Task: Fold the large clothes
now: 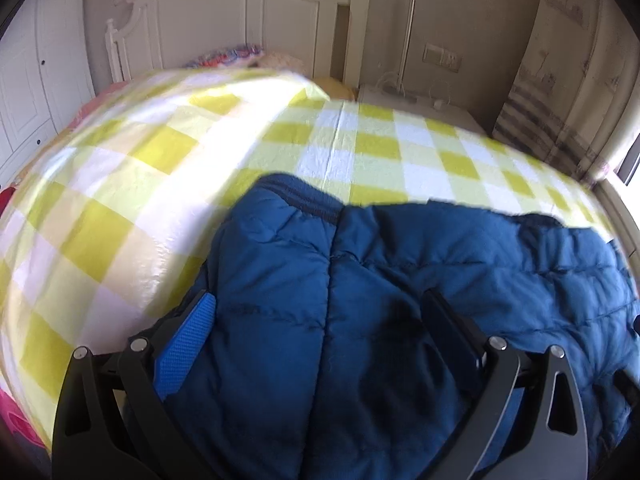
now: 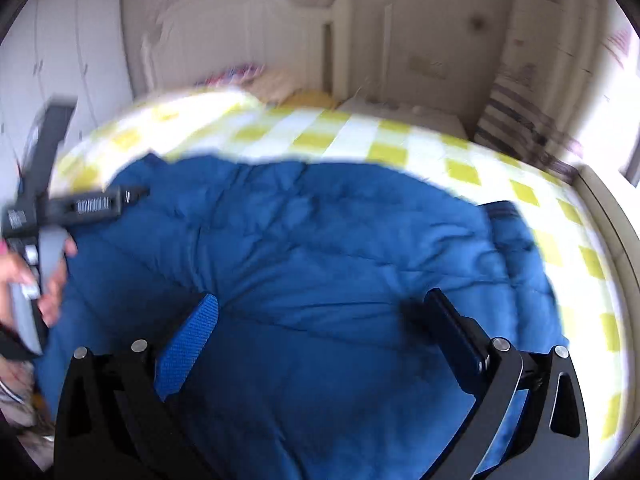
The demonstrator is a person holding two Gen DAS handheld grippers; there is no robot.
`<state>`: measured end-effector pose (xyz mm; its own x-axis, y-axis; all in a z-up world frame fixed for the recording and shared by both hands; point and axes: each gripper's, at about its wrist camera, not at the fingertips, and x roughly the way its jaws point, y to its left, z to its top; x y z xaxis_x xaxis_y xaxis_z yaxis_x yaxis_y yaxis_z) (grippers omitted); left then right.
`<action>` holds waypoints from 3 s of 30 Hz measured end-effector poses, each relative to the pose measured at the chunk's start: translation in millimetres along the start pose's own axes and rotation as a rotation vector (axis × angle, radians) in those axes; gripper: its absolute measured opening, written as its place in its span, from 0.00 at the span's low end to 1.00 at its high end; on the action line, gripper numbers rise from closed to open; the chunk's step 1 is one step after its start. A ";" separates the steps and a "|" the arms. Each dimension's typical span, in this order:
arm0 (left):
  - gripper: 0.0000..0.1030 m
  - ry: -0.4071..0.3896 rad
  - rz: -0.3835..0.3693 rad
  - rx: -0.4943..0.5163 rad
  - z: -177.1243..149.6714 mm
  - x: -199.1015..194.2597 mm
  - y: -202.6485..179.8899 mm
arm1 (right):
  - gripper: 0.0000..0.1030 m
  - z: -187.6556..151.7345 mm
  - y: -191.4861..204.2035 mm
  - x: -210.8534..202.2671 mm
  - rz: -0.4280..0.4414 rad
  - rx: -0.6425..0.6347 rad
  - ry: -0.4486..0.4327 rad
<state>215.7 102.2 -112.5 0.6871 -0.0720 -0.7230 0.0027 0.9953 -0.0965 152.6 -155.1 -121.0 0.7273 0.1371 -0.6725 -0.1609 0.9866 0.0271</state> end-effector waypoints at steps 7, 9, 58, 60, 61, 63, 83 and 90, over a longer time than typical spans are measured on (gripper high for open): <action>0.98 -0.105 -0.169 0.171 -24.5 -53.9 -69.2 | 0.95 -6.4 -31.6 -33.0 -0.052 0.076 -0.074; 0.98 -0.002 -0.123 0.281 -42.9 -21.2 -95.5 | 0.95 -12.6 -22.8 -16.4 -0.074 0.025 -0.015; 0.98 -0.121 -0.065 0.132 -87.4 -50.9 22.6 | 0.96 -84.2 -75.0 -36.5 -0.022 0.122 -0.012; 0.98 -0.099 -0.080 0.140 -81.5 -44.0 23.5 | 0.95 -79.6 -69.5 -33.3 -0.052 0.104 0.009; 0.98 -0.099 -0.082 0.145 -78.9 -40.8 23.5 | 0.96 -78.1 -68.2 -31.9 -0.059 0.101 0.019; 0.98 -0.106 -0.099 0.153 -75.4 -35.2 26.3 | 0.96 -77.1 -69.0 -31.0 -0.053 0.111 0.025; 0.98 -0.139 -0.022 0.369 -134.1 -74.2 -63.1 | 0.96 -79.1 74.0 -29.0 -0.029 -0.261 0.021; 0.98 -0.123 -0.063 0.362 -136.4 -73.9 -52.9 | 0.95 -69.5 29.7 -49.3 -0.051 -0.177 0.034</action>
<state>65.7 46.1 -147.2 0.7593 -0.1477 -0.6337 0.2892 0.9490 0.1253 65.6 -138.7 -138.4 0.7152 0.0812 -0.6942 -0.2416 0.9607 -0.1365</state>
